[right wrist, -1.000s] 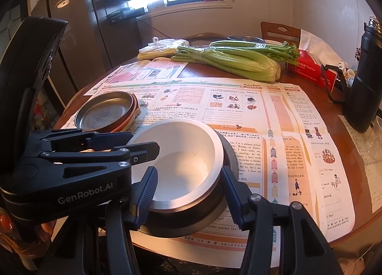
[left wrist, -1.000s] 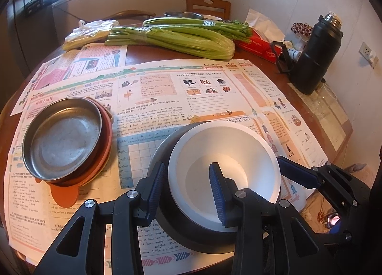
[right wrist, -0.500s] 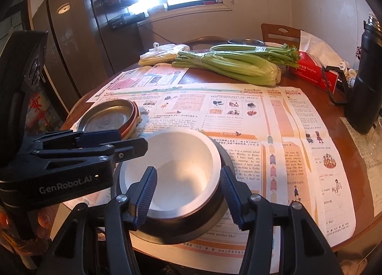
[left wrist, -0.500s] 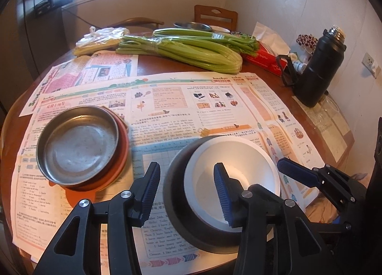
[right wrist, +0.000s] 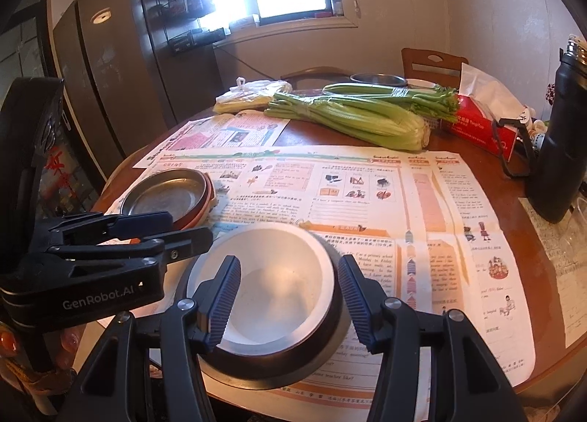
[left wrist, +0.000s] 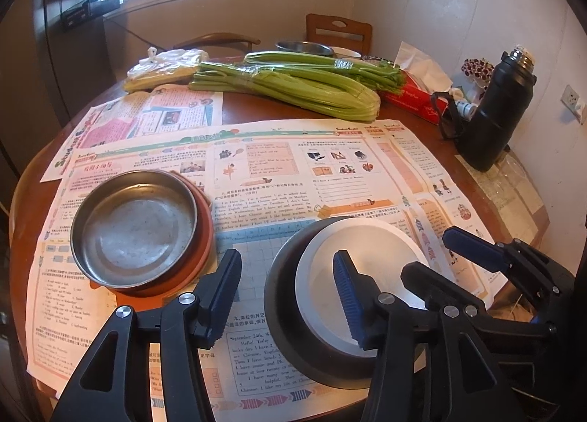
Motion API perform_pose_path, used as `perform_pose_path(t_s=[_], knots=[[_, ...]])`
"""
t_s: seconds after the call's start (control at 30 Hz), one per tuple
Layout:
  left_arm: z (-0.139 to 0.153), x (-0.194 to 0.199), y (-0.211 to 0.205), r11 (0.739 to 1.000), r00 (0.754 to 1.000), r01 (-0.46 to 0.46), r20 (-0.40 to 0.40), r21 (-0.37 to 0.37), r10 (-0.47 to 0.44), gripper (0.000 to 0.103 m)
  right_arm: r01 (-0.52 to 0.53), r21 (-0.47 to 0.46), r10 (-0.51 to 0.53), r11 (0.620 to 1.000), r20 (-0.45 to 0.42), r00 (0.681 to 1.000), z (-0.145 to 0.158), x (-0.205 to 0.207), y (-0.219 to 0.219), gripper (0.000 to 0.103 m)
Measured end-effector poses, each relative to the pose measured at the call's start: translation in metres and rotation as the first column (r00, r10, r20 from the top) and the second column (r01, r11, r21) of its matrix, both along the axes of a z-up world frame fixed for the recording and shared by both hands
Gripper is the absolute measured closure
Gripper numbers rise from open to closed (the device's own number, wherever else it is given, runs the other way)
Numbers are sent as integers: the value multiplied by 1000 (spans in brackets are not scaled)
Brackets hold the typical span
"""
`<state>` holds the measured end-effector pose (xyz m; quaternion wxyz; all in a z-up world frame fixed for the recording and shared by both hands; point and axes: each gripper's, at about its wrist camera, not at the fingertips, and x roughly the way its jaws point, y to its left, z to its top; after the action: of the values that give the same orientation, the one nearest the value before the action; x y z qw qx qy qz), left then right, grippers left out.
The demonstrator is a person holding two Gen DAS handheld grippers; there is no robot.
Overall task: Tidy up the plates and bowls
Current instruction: 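Grasp the rim of the deep steel bowl stack with the left tool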
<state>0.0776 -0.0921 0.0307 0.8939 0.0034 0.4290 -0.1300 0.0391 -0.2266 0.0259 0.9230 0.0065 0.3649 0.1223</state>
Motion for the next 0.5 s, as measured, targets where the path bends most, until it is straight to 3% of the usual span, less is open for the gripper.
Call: perform_pose_path(t_s=[0.5], knots=[[-2, 2, 5, 1000, 1000, -25, -5, 4, 25, 44, 41, -2, -41, 999, -24, 999, -3, 6, -13, 45]])
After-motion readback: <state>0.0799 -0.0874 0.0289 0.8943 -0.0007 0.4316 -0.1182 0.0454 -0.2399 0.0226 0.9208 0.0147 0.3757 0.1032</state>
